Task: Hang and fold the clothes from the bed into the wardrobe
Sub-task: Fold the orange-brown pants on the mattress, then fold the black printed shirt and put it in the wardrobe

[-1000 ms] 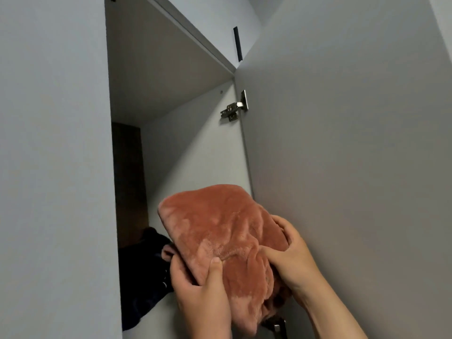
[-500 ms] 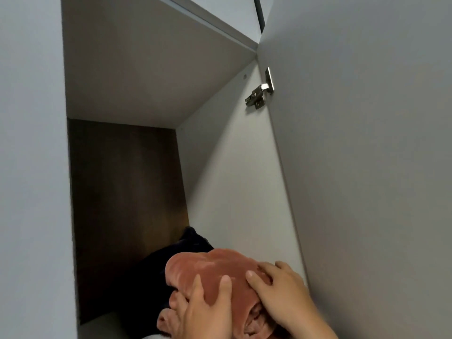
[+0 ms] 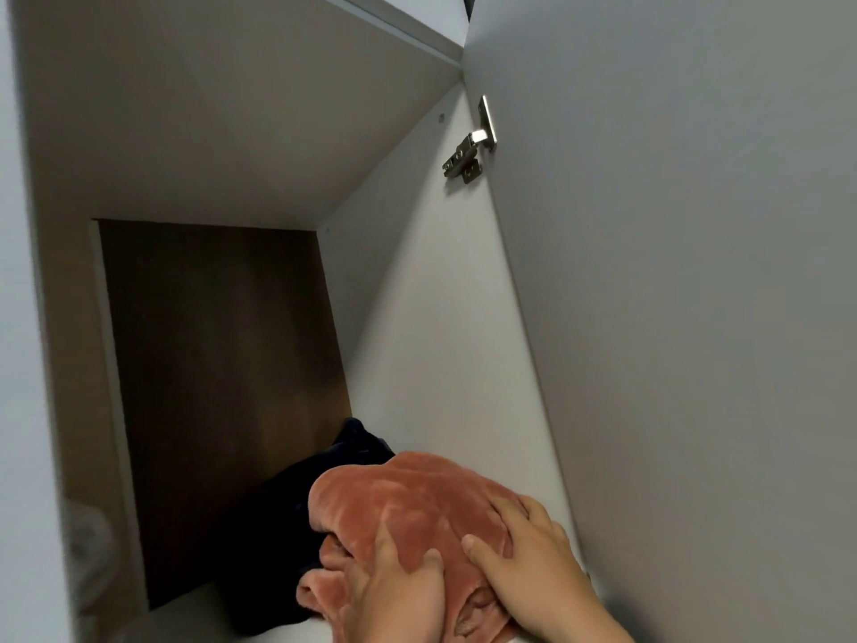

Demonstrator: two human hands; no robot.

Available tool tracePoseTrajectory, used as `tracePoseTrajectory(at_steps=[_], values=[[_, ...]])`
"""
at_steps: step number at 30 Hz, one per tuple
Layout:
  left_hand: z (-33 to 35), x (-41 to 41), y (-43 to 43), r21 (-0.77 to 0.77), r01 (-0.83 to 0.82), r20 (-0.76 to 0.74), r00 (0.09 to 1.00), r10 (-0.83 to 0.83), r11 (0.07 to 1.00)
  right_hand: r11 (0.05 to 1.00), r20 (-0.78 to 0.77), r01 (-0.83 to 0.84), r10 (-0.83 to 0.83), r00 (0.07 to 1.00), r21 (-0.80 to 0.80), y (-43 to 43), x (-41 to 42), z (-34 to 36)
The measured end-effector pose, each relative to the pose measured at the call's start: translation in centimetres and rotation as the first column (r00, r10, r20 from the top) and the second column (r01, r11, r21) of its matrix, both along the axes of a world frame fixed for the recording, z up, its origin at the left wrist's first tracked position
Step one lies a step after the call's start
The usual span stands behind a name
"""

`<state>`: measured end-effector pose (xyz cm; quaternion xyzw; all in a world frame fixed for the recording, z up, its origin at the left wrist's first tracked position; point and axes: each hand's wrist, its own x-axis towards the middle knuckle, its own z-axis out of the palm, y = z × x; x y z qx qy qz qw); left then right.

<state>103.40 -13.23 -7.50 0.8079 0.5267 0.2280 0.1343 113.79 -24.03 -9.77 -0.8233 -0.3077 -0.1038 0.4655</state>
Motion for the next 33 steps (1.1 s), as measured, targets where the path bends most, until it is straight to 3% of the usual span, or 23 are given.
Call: tracePoseTrajectory(at_steps=[5,9,13,17,22,33], values=[[1.5,-3.7,-1.9,0.131,0.263,0.057,0.961,-0.272,0.956,0.997,0.035,0.04,-0.042,0.999,0.064,-2.1,-1.4,-1.2],[-0.1,-5.5,-3.6,0.276,0.434,0.043,0.886,-0.462,0.857,0.996,0.116,0.089,-0.091,0.989,0.024,-5.1,-4.1,-2.7],[-3.4,-6.8,-4.5,0.449,0.581,-0.009,0.763,-0.646,0.679,0.978,0.234,0.198,-0.178,0.956,-0.064,-8.8,-8.7,-3.5],[-6.0,-8.9,-5.7,0.519,0.723,-0.049,0.557,-0.829,0.455,0.925,0.279,0.337,-0.282,0.918,-0.175,-12.0,-14.6,-5.1],[-8.8,-14.4,-8.3,0.431,0.847,0.055,0.319,-0.946,0.31,0.862,0.278,0.466,-0.407,0.87,-0.197,-15.9,-22.6,-7.7],[-13.6,-21.5,-14.9,0.203,0.979,0.079,0.013,-0.997,0.029,0.644,0.171,0.717,-0.701,0.693,-0.267,-26.6,-38.4,-12.9]])
